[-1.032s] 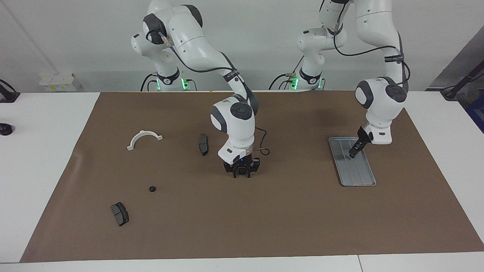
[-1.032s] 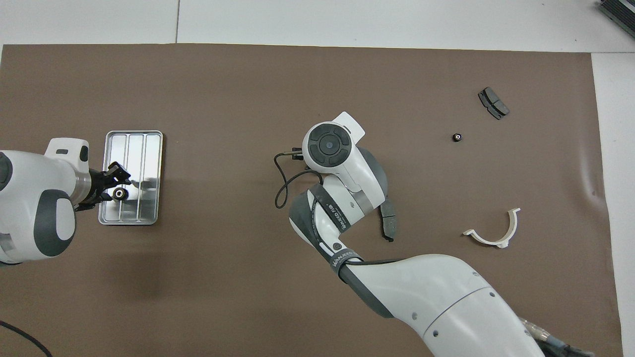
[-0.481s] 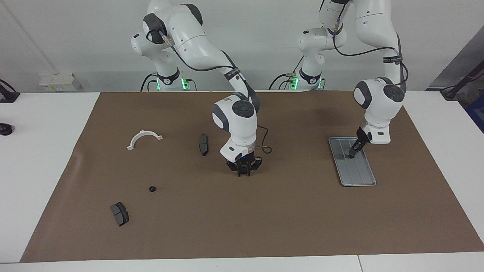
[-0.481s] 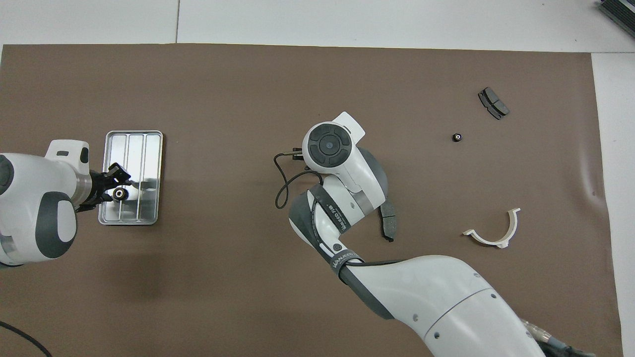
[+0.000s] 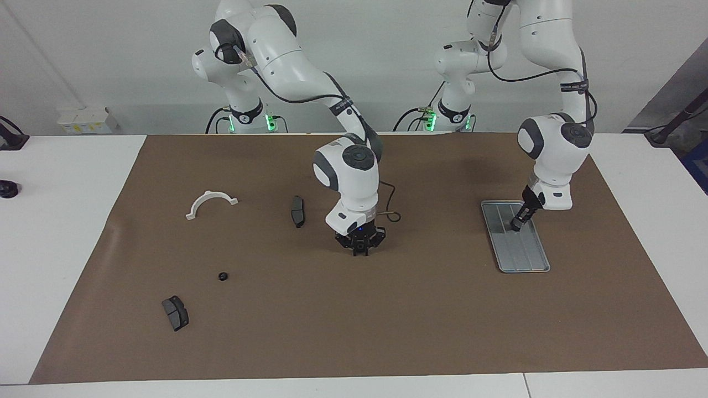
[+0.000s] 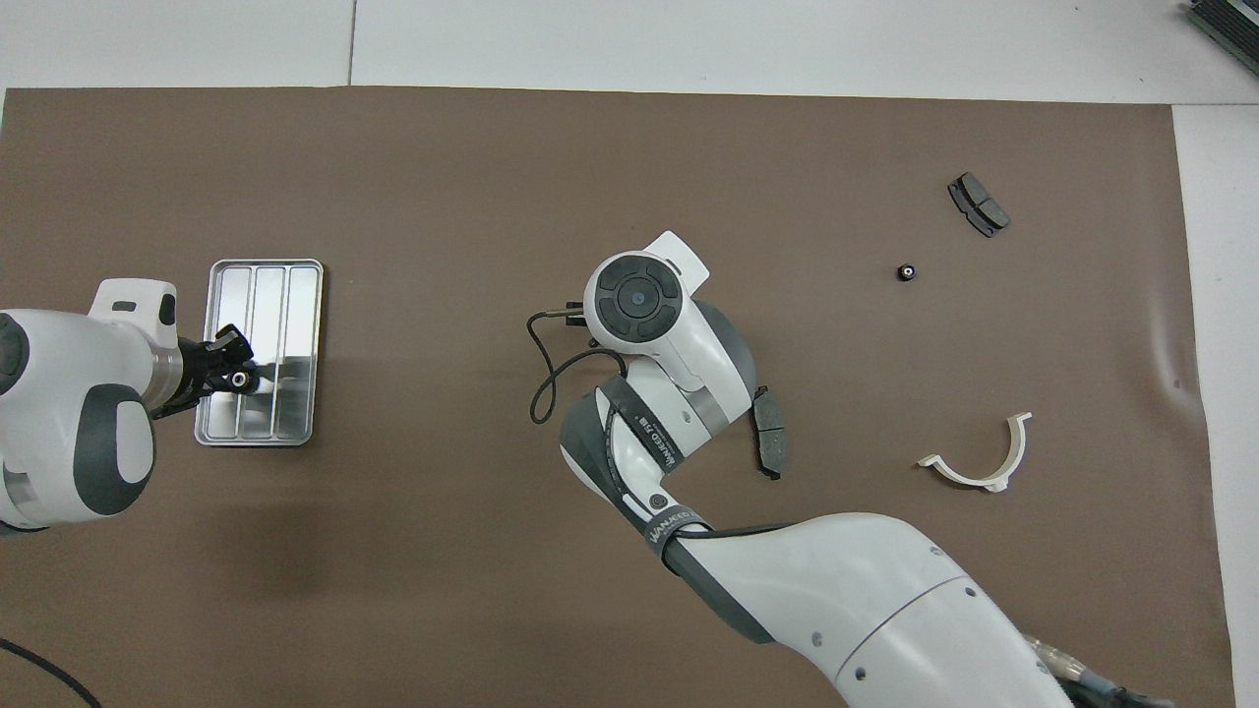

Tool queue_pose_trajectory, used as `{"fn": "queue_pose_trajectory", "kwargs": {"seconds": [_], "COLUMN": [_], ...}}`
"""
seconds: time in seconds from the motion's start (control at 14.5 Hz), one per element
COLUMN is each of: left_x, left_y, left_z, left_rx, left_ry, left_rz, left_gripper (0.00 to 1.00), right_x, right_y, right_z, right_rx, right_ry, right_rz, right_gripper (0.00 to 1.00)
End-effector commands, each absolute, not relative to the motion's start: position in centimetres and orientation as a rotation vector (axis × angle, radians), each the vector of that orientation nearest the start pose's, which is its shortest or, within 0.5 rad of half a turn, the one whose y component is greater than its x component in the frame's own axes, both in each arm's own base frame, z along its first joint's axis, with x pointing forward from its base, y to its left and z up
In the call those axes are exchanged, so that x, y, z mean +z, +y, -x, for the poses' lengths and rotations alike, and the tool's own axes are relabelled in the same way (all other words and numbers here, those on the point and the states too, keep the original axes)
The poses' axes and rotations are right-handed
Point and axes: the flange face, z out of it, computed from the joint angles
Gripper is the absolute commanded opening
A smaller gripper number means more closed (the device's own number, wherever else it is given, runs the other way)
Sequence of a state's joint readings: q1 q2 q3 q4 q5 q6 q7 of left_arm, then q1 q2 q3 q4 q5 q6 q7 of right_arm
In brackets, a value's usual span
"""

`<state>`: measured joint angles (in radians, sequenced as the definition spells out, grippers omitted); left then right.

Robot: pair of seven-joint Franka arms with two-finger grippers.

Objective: Place bearing gear from tray to pile
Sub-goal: 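Grasp the last gear in the tray with the left gripper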

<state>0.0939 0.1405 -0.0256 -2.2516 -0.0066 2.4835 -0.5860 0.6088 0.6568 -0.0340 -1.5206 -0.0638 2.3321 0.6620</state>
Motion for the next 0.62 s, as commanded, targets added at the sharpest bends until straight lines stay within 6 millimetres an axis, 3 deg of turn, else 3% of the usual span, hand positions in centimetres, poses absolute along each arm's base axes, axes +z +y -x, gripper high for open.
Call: {"fn": "queue_pose_trajectory", "kwargs": {"seconds": [0.0,0.07,0.21,0.28,0.41,0.55], "left_x": [37.2,39.8,43.9,45.6,47.3,47.3], "left_y": [2.3,1.3,-1.0,-3.1,-7.3,-13.1], "left_z": [-57.0,-57.7,-58.6,-58.8,-58.7,-57.9], "left_rx": [-0.065,-0.052,-0.024,-0.027,-0.025,-0.061], "left_ry": [-0.977,-0.945,-0.871,-0.798,-0.708,-0.613], "left_rz": [3.004,3.01,3.015,3.014,3.031,3.065], "left_gripper": [0.0,0.0,0.0,0.0,0.0,0.0], "right_x": [29.1,29.6,30.6,31.4,32.8,33.2], "right_y": [39.5,38.8,35.5,33.7,29.2,24.7], "right_z": [-60.6,-61.4,-63.8,-65.0,-67.3,-68.9], "right_rx": [-0.249,-0.256,-0.254,-0.248,-0.242,-0.225], "right_ry": [0.114,0.127,0.157,0.115,0.043,-0.019], "right_rz": [3.077,3.075,3.087,3.101,3.122,3.135], "right_gripper": [0.03,0.01,0.0,0.0,0.0,0.0]}}
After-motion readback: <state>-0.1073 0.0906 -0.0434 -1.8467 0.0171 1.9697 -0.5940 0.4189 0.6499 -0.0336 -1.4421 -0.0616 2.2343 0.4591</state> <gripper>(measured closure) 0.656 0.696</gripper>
